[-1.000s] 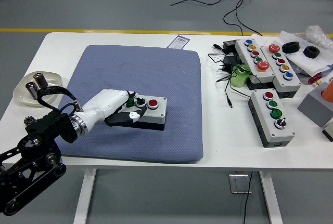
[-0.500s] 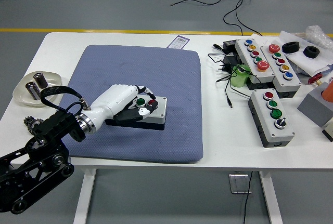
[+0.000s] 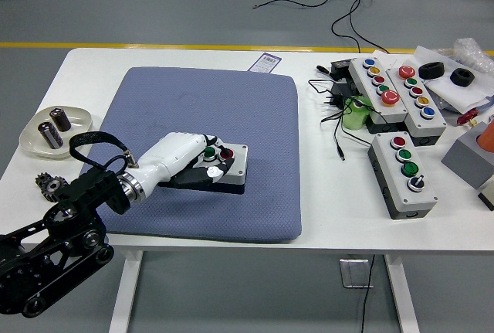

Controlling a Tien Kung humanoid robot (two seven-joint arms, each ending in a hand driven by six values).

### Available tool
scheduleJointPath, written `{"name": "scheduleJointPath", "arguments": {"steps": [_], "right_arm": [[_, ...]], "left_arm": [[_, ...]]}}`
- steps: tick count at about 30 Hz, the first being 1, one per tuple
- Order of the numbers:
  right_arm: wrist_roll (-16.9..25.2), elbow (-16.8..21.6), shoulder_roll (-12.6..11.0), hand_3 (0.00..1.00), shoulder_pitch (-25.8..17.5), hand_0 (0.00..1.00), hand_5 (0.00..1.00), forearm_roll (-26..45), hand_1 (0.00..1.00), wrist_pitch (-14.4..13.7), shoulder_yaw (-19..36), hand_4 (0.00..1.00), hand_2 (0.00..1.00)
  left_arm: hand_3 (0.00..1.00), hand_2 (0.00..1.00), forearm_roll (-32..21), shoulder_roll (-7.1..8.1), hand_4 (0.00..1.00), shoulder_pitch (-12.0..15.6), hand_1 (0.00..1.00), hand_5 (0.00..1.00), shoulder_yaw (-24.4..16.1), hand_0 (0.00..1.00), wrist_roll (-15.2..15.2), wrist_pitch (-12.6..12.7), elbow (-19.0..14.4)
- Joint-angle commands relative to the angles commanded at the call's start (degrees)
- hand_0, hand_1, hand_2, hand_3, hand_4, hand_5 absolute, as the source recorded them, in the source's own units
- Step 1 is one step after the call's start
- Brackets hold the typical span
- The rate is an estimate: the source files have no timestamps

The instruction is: Pick up the button,place it on the desk,press the button,press the button

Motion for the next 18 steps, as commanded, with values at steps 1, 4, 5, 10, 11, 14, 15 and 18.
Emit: {"name": "scheduleJointPath", "arguments": {"steps": [1,4,5,10,11,14,15,18], "right_arm": [[0.00,0.00,0.01,0.623,-0.01,0.518,0.155,-0.02,0.658,0.00,0.02,0.304,0.706],[-0.01,0.00,0.01,0.623,-0.05,0.518,0.155,-0.09,0.658,0.00,0.10,0.304,0.706],[-0.01,0.00,0.00,0.623,-0.06,0.518,0.155,-0.10,0.658,-0.01,0.13,0.304,0.706],[0.00,0.00,0.01,0.623,-0.15,0.522,0.153,-0.31,0.658,-0.03,0.32,0.304,0.706],[0.00,0.00,0.02,0.623,-0.15,0.522,0.153,-0.36,0.658,-0.03,0.35,0.304,0.706],[0.02,0.00,0.03,0.623,-0.17,0.520,0.155,-0.45,0.658,-0.03,0.39,0.304,0.706],[0.03,0.00,0.05,0.623,-0.18,0.520,0.155,-0.41,0.658,-0.05,0.42,0.304,0.706],[0.05,0.00,0.07,0.623,-0.20,0.520,0.155,-0.53,0.658,-0.05,0.55,0.304,0.706]], "left_arm": [[0.656,0.002,0.13,-0.01,0.575,0.00,0.002,0.998,0.00,0.002,0.11,-0.23,0.06],[0.656,0.002,0.87,0.03,0.564,-0.01,0.002,0.998,0.01,0.002,0.50,-1.29,-0.01],[0.656,0.002,1.07,0.05,0.564,-0.01,0.002,0.998,0.05,0.002,0.71,-1.84,-0.05],[0.656,0.002,1.90,0.01,0.566,0.11,0.002,0.998,0.16,0.002,1.34,-3.07,-0.03],[0.656,0.002,2.16,0.01,0.566,0.12,0.002,0.998,0.14,0.002,1.46,-3.18,-0.05],[0.667,0.002,2.59,0.09,0.569,0.42,0.002,0.998,-0.28,0.002,1.61,-3.20,-0.08],[0.667,0.002,2.60,0.14,0.569,0.53,0.002,0.998,-0.46,0.002,1.56,-2.97,-0.13],[0.667,0.002,2.34,0.36,0.569,0.84,0.002,0.998,-1.06,0.002,0.59,-1.04,-0.57]]}}
